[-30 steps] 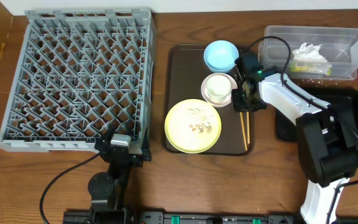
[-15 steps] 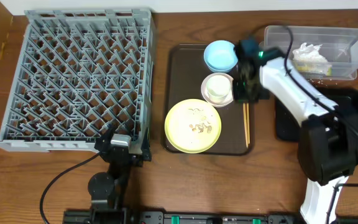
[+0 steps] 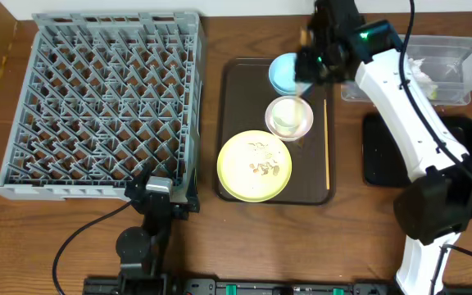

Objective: Sort waste into correct bins and load items into the dishwasher
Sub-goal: 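Carry the chopstick to the dish rack and insert it upright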

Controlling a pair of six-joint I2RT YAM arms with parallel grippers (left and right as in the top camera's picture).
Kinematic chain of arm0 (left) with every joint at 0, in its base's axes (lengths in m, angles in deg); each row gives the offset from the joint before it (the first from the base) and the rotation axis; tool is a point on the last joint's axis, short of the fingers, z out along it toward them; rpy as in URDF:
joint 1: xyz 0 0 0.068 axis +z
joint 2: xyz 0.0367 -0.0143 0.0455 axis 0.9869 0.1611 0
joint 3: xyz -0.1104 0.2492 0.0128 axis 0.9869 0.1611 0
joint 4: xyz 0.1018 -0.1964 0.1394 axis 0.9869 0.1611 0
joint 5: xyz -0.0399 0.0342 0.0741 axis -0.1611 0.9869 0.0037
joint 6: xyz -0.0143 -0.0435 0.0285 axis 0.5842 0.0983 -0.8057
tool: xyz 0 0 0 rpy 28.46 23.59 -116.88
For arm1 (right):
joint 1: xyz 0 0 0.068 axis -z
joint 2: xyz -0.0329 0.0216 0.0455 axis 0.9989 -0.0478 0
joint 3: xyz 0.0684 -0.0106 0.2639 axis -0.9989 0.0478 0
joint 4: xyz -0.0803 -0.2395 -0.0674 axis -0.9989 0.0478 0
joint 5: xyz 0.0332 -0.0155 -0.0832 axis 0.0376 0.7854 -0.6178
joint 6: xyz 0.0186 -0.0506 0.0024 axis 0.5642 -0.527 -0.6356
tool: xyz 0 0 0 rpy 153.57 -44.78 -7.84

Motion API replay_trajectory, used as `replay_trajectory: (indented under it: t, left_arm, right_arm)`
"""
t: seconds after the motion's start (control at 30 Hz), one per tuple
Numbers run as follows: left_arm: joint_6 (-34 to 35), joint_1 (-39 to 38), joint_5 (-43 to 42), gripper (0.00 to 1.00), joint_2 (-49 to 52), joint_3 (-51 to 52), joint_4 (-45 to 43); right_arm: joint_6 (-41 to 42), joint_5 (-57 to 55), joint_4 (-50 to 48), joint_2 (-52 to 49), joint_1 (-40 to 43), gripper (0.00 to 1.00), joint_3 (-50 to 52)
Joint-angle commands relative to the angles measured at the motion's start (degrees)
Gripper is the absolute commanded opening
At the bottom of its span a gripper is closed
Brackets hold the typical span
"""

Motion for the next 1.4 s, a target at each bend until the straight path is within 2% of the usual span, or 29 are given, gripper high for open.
replay_trajectory:
  t: [0.0, 0.1, 0.23, 0.5, 0.63, 0.83, 0.9, 0.97, 1.0, 1.07, 1.23, 1.37]
  left_arm:
    - [-0.5, -0.2, -1.4, 0.98, -0.4, 1.3, 1.4]
    - [-0.5, -0.2, -1.4, 0.98, -0.4, 1.3, 1.4]
    - [-0.5, -0.2, -1.4, 0.98, -0.4, 1.3, 1.4]
    - [-0.5, -0.2, -1.4, 0.98, -0.4, 1.3, 1.4]
    - [-0.5, -0.2, -1.4, 0.98, -0.4, 1.3, 1.4]
    - [-0.5, -0.2, -1.4, 0.98, -0.4, 1.3, 1.4]
    - [-0.5, -0.2, -1.4, 0.98, -0.4, 1.3, 1.4]
    - [-0.5, -0.2, -1.4, 0.98, -0.4, 1.3, 1.4]
    - [-0.5, -0.2, -1.4, 0.98, -0.4, 1.3, 1.4]
    - [-0.5, -0.2, -1.4, 0.98, -0.4, 1.3, 1.4]
    - [-0.5, -0.2, -1.4, 0.98, -0.4, 1.3, 1.4]
    - [-0.5, -0.2, -1.4, 0.98, -0.4, 1.3, 1.4]
  right_arm:
    - [8.5, 8.1, -8.7, 0.1, -3.7, 0.01, -1.1]
    - [12.9, 8.1, -17.8, -1.4, -6.9, 0.01, -1.1]
    - [14.1, 8.1, -28.0, -4.8, -12.3, 0.01, -1.1]
    - [17.0, 4.7, -40.7, -13.8, -20.1, 0.01, -1.1]
    - [18.3, 4.2, -44.5, -16.3, -20.9, 0.01, -1.1]
    - [18.1, 1.3, -42.3, -17.4, -20.6, 0.01, -1.1]
    - [17.1, 1.3, -41.8, -17.4, -20.7, 0.09, -1.1]
    - [15.1, 1.3, -41.6, -17.4, -20.7, 0.31, -1.1]
    - [14.3, 1.5, -41.6, -17.4, -20.7, 0.46, -1.1]
    - [13.6, 1.6, -40.6, -17.2, -20.5, 0.67, -1.2]
    - [11.9, 1.1, -36.0, -13.4, -18.6, 0.72, -1.3]
    - [8.2, -0.2, -27.0, -6.5, -15.1, 0.75, -1.3]
